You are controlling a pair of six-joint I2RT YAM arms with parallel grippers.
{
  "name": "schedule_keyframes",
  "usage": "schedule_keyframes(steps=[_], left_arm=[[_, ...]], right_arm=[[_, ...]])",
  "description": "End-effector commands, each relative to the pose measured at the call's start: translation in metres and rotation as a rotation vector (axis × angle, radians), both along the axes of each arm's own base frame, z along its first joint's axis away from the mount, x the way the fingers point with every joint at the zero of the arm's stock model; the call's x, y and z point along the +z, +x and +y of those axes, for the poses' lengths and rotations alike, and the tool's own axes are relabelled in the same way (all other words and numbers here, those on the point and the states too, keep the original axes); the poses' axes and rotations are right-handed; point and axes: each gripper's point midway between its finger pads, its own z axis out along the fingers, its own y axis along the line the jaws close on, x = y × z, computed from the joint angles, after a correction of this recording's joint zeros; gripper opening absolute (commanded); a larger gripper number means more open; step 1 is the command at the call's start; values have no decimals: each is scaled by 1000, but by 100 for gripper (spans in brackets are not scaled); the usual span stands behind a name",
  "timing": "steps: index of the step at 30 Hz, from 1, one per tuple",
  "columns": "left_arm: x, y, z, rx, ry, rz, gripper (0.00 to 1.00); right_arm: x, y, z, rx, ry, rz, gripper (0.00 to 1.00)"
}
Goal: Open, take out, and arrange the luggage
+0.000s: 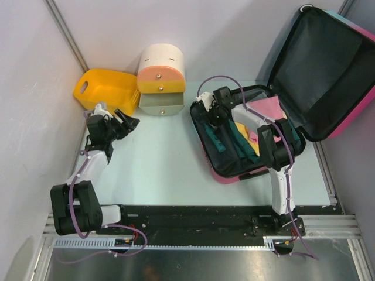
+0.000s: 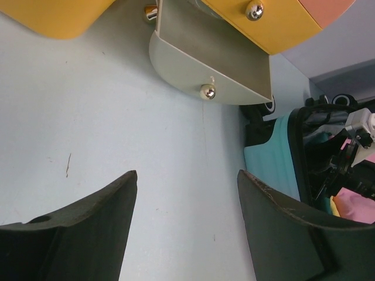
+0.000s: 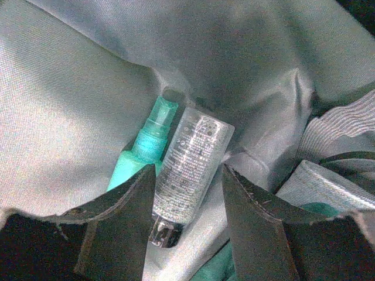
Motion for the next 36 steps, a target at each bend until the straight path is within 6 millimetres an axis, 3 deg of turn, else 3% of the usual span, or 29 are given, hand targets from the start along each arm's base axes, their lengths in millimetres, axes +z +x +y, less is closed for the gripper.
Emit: schedule_keyframes(steps=[1, 5, 7, 10, 16, 21, 24, 27, 31, 36], left_arm=[[11, 1, 3, 21, -11, -32, 74], [14, 1, 5, 24, -10, -40, 74], [17, 0, 4, 21, -9, -48, 74], [20, -1, 4, 20, -10, -57, 74], [21, -3, 4, 26, -13, -58, 74], [25, -4, 5, 29, -13, -69, 74], [27, -6, 5, 31, -6, -77, 74], [29, -7, 6, 32, -3, -85, 74], [29, -8, 7, 37, 1, -87, 74], [30, -9, 10, 45, 5, -92, 74]], right_arm=[[9, -1, -4, -11, -38, 2, 54], [-13, -7, -3, -7, -73, 39, 54], [-12, -6, -3, -9, -72, 37, 53], [2, -3, -1, -14, -57, 18, 49], [43, 5, -4, -19, -26, -36, 28], [93, 9, -1, 6, 28, -144, 25], [107, 11, 3, 38, 35, -195, 23], [97, 11, 1, 60, -5, -187, 28], [81, 12, 2, 26, -24, -139, 46], [55, 5, 3, -33, -8, -59, 48]])
